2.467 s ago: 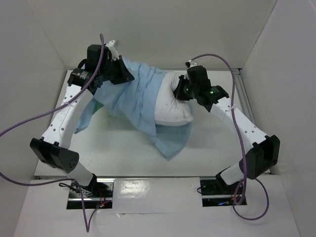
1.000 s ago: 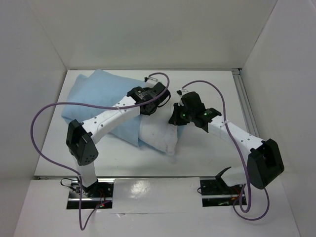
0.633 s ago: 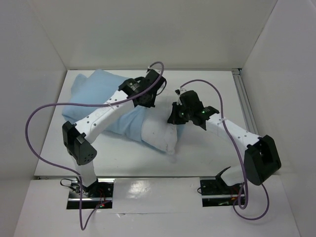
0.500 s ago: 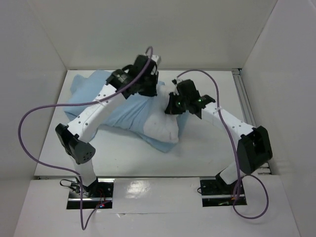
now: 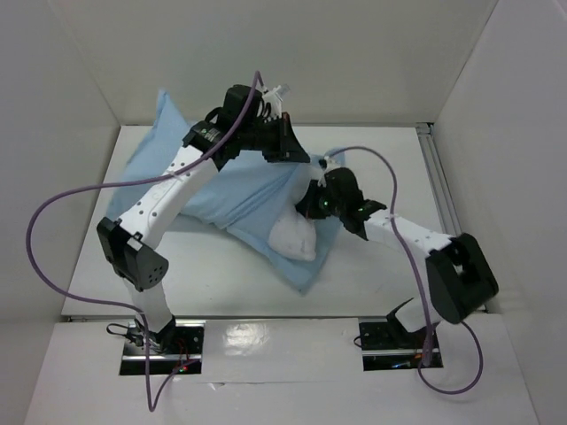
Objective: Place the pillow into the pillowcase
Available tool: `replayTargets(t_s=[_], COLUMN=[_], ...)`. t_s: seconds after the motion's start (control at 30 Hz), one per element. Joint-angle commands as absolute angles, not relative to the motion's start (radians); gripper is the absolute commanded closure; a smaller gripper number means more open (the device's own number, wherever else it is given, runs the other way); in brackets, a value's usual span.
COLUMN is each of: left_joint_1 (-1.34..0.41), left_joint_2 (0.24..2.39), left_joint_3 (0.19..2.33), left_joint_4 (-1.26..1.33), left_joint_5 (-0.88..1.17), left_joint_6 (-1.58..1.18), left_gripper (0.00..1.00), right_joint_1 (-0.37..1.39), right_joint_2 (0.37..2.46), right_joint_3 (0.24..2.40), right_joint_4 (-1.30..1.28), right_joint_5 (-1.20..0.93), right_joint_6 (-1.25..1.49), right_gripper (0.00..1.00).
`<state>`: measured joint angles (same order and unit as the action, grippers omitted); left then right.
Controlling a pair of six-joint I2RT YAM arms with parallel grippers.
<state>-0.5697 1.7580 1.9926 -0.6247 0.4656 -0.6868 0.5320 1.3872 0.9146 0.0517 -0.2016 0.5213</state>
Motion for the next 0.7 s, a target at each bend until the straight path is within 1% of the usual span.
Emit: replayTargets(t_s=[0.0,0.1,0.13,0.17,0.27,0.4,0.47,0.57,0.67], left_joint_1=[-0.595,-0.606,-0.62,-0.629,-0.652,-0.652,-0.652,-0.67,-0.692], left_joint_2=[1.773,1.798,1.798,1.798,1.786,1.759,1.741,1.712,1.701], left_joint_3=[2.074,2.146,2.166,2.184,2.241,2.25,2.171,2.028,1.939], left_joint_4=[-0.391,-0.391,-0.391,-0.391,-0.414,-0.514,-0.538,-0.548,-0.548], left_joint_5=[0.646,0.672,0.681,0.681,0.664,0.526,0.423,0.307,0.282], left_joint_6=[-0.782,-0.801,-0.801,-0.811,-0.811,-0.793,-0.793,-0.813,-0.822], left_gripper=[1.0,1.0,1.0,1.0,1.0,1.0,1.0,1.0,1.0], right_joint_1=[0.577,0.577,0.566,0.555,0.555,0.546,0.546,0.537,0.483], right_joint_2=[1.48,1.491,1.491,1.491,1.436,1.396,1.413,1.448,1.509], right_joint_3=[0.868,0.969,1.055,1.096,1.201,1.171,1.091,0.968,0.936], right_joint_4=[0.17,0.123,0.088,0.075,0.066,0.087,0.087,0.155,0.157], right_joint_5=[-0.262,-0.242,-0.242,-0.242,-0.232,-0.235,-0.244,-0.255,-0.325], right_joint_6=[0.615,0.565,0.551,0.528,0.496,0.485,0.485,0.521,0.532], right_gripper=[1.0,1.0,1.0,1.0,1.0,1.0,1.0,1.0,1.0])
